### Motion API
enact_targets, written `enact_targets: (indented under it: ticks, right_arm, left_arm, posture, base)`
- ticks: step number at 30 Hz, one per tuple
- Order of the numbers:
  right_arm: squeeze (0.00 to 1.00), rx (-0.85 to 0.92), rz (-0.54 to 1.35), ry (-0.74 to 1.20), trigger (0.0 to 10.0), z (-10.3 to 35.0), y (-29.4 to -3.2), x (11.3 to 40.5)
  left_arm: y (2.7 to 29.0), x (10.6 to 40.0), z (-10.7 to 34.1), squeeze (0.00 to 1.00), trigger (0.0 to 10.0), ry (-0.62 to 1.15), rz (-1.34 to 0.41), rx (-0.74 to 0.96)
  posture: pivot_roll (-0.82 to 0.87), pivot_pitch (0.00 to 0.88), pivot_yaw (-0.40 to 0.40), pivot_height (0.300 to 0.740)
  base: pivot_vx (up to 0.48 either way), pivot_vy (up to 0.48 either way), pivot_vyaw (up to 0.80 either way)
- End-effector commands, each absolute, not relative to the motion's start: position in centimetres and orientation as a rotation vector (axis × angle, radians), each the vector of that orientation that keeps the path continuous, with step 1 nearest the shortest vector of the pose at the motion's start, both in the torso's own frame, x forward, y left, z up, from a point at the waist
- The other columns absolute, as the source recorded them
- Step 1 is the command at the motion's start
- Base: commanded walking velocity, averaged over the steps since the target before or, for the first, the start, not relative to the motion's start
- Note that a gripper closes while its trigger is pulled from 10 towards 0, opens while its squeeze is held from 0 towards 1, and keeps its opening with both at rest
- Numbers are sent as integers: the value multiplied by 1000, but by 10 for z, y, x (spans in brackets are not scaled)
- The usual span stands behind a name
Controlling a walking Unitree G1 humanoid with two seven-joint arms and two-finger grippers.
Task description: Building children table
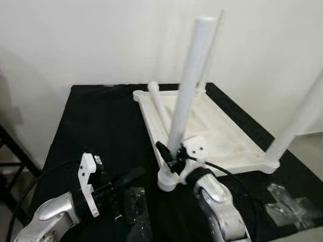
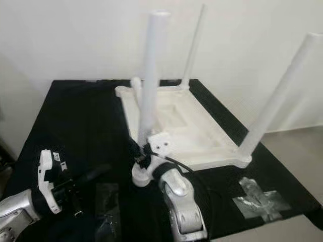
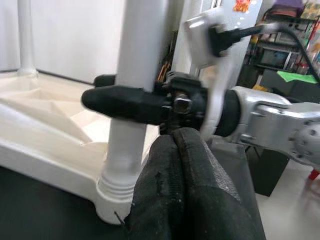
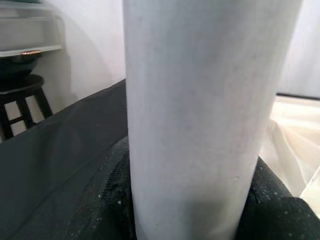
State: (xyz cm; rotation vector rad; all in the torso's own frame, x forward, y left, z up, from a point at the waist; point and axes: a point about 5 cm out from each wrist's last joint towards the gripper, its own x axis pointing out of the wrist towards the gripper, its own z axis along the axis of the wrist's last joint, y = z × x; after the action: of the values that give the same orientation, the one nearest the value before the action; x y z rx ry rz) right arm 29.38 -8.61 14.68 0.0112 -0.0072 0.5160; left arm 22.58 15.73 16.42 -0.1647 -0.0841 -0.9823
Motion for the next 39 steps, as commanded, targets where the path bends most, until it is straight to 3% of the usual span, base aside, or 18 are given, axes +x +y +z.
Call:
enact_targets:
  ticks: [1,3,4,7,8,14,15,18,19,21,23,28,29,31,32,33,34,39]
  right_arm:
    - [0,-20,484,160,0,115,-96,290]
    - [0,-66,507,139,0,118,-91,287]
    - [0,-61,488,143,3922,120,-91,285]
    - [0,-51,467,150,3922,120,-92,284]
    - [1000,28,484,177,10000,125,-89,279]
    - [1000,125,642,153,10000,139,-83,280]
    - [639,103,766,96,10000,150,-83,283]
    - [639,81,850,59,10000,158,-83,285]
    - [0,56,943,32,10000,165,-85,288]
    - [0,-38,1130,8,10000,173,-92,297]
    - [0,-70,1184,8,10000,176,-95,299]
    - [0,-83,1167,46,10000,183,-114,330]
    - [0,-69,1181,64,7922,184,-121,336]
    - [0,-59,1194,75,7922,185,-125,339]
    - [0,-64,1206,84,1373,185,-128,341]
    - [0,-64,1206,84,1373,185,-128,341]
    - [0,-65,1218,90,0,186,-132,344]
    - [0,-69,1223,94,0,187,-135,346]
  left_arm:
    - [158,225,161,0,10000,-62,-992,-171]
    - [158,224,161,0,10000,-66,-983,-169]
    - [159,224,161,0,10000,-70,-977,-170]
    - [159,223,161,0,10000,-72,-973,-171]
    - [158,224,161,0,10000,-70,-977,-175]
    - [158,224,161,0,10000,-65,-983,-179]
    - [158,224,161,0,10000,-64,-984,-179]
    - [158,224,160,0,10000,-63,-985,-179]
    - [158,224,160,0,10000,-63,-986,-179]
    - [157,225,160,0,10000,-64,-984,-178]
    - [157,225,160,0,10000,-64,-983,-177]
    - [156,226,159,0,10000,-66,-978,-175]
    - [155,226,159,0,10000,-67,-978,-175]
    - [155,226,159,0,10000,-67,-978,-176]
    - [155,226,159,0,10000,-67,-979,-176]
    - [155,226,159,0,10000,-67,-979,-176]
    - [154,226,159,0,10000,-67,-980,-177]
    - [154,226,159,0,10000,-67,-981,-178]
  posture:
    - [57,0,-100,740]
    - [57,0,-102,740]
    - [55,0,-101,740]
    - [55,0,-101,740]
    - [60,0,-97,740]
    - [64,0,-94,740]
    - [65,0,-92,740]
    - [65,0,-92,740]
    - [68,0,-90,740]
    - [78,0,-91,740]
    - [78,0,-91,740]
    - [99,0,-99,740]
    - [98,0,-99,740]
    - [96,0,-99,740]
    - [99,0,-99,740]
    - [99,0,-99,740]
    - [100,0,-99,740]
    - [99,0,-98,740]
  base:
    - [0,0,0]
    - [0,0,0]
    - [0,0,0]
    - [0,0,0]
    - [0,0,0]
    - [0,0,0]
    - [0,0,0]
    - [0,0,0]
    - [0,0,0]
    - [0,0,0]
    - [0,0,0]
    - [0,0,0]
    - [0,0,0]
    - [0,0,0]
    - [0,0,0]
    - [0,0,0]
    - [0,0,0]
    - [0,0,0]
